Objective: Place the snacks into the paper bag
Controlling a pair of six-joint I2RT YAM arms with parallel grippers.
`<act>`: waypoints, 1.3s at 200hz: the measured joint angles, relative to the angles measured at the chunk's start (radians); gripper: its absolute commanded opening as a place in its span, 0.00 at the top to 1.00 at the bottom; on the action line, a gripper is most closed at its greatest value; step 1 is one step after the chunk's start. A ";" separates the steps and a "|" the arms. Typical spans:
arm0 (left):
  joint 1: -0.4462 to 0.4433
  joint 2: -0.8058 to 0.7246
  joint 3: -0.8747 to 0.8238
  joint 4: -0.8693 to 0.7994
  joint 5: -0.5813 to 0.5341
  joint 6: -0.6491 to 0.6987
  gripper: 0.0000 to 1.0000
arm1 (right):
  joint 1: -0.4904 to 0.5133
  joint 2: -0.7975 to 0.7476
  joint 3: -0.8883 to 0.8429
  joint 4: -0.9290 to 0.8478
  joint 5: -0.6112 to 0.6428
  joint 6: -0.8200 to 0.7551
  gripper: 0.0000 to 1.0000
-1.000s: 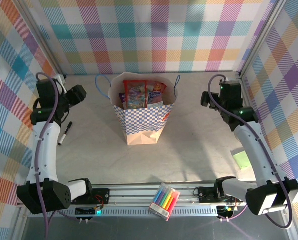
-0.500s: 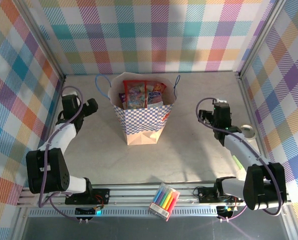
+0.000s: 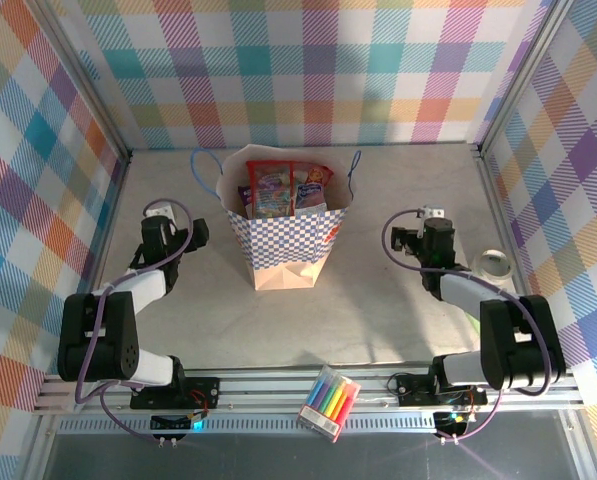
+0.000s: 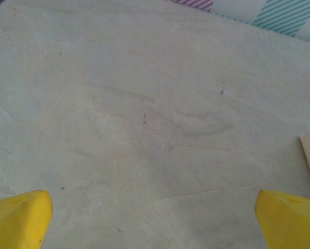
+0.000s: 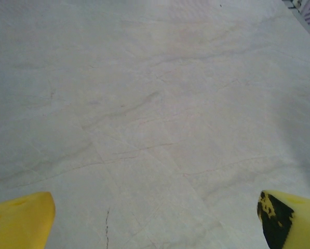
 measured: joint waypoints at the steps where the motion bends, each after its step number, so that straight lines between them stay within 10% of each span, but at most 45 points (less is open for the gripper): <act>1: 0.000 0.000 -0.002 0.003 0.000 0.000 0.00 | 0.000 0.001 -0.001 0.002 0.000 -0.001 0.01; 104: -0.086 0.144 -0.188 0.413 -0.043 0.079 0.00 | -0.066 0.150 -0.134 0.385 -0.194 -0.060 0.01; 260: -0.099 0.161 -0.168 0.417 -0.110 0.094 0.00 | -0.101 0.162 -0.098 0.368 -0.250 -0.040 0.01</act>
